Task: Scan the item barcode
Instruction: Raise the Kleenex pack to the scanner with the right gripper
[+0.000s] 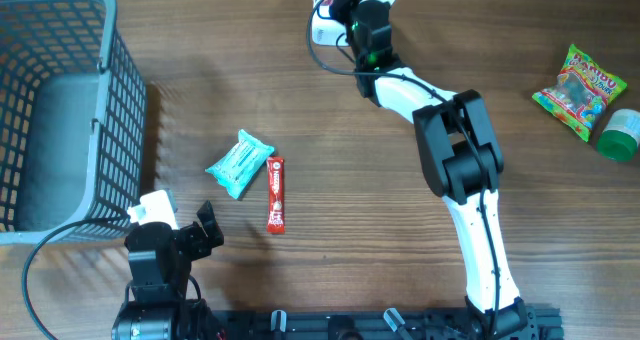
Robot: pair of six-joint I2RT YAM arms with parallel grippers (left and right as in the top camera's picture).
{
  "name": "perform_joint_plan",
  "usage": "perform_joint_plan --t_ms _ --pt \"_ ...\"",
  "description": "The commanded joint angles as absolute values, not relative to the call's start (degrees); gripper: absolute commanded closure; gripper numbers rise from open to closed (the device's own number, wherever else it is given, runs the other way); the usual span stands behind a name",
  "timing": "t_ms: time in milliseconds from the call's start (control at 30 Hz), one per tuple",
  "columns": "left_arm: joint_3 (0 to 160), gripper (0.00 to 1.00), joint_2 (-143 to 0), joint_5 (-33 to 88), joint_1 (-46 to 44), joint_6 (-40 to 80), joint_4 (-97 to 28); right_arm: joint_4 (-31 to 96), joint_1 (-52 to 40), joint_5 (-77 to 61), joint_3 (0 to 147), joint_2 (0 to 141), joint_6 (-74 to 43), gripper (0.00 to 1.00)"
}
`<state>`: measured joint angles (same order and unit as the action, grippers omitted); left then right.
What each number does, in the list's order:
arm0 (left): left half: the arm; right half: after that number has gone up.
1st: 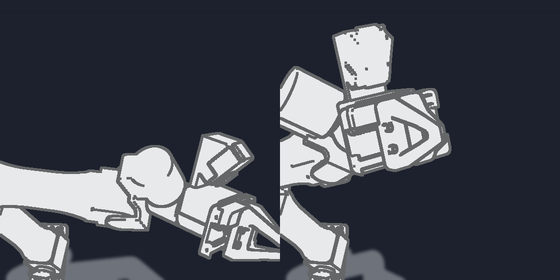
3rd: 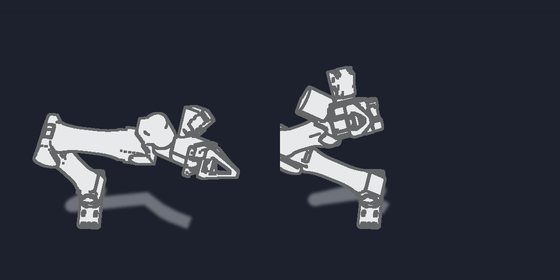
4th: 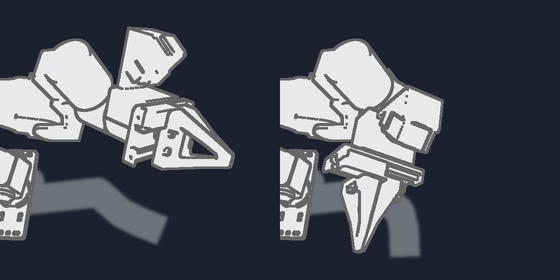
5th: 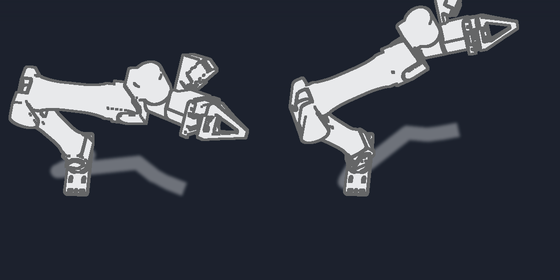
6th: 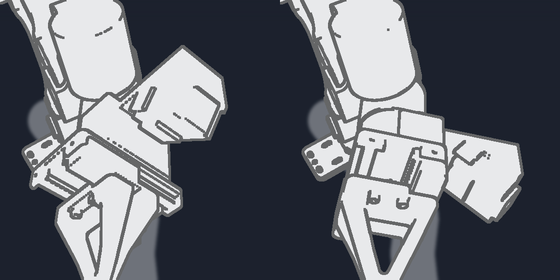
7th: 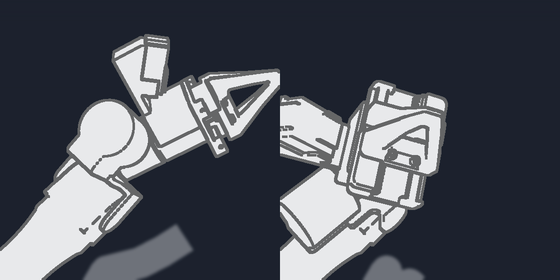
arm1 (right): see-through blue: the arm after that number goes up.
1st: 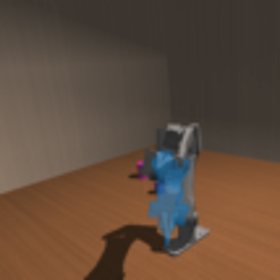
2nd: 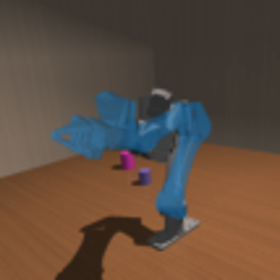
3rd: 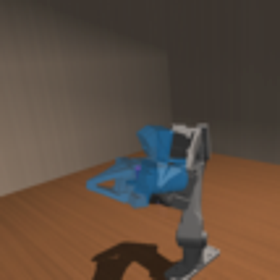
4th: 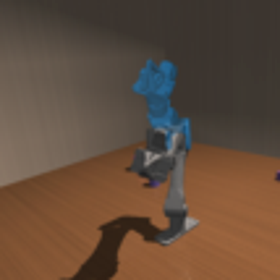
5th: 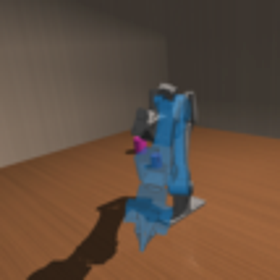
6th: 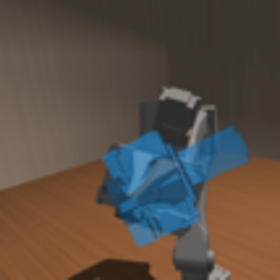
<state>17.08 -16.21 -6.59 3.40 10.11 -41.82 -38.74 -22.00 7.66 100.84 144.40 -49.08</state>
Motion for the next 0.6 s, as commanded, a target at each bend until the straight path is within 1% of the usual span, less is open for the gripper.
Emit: perform_joint_plan --t_ms 0,100,200,300,367,433,567 --pt "16.93 0.00 -16.10 -7.16 3.38 9.41 -41.69 -41.15 -22.70 1.39 101.30 144.90 -44.93 0.95" --pt "16.93 0.00 -16.10 -7.16 3.38 9.41 -41.69 -41.52 -22.68 -0.05 102.19 144.55 -44.73 0.95" --pt "16.93 0.00 -16.10 -7.16 3.38 9.41 -41.69 -40.95 -22.46 -3.42 102.39 141.91 -41.69 0.95" --pt "16.93 0.00 -16.10 -7.16 3.38 9.41 -41.67 -36.21 -22.20 -3.68 102.39 136.68 -38.15 0.95" --pt "16.93 0.00 -16.10 -7.16 3.38 9.41 -41.69 -30.61 -21.71 -2.68 102.39 132.11 -35.35 0.95" --pt "16.93 0.00 -16.10 -7.16 3.38 9.41 -41.69 -22.04 -20.97 0.51 102.39 126.80 -33.54 0.95" --pt "16.93 0.00 -16.10 -7.16 3.38 9.41 -41.69 0.89 -18.63 11.33 102.39 115.98 -32.84 0.95"
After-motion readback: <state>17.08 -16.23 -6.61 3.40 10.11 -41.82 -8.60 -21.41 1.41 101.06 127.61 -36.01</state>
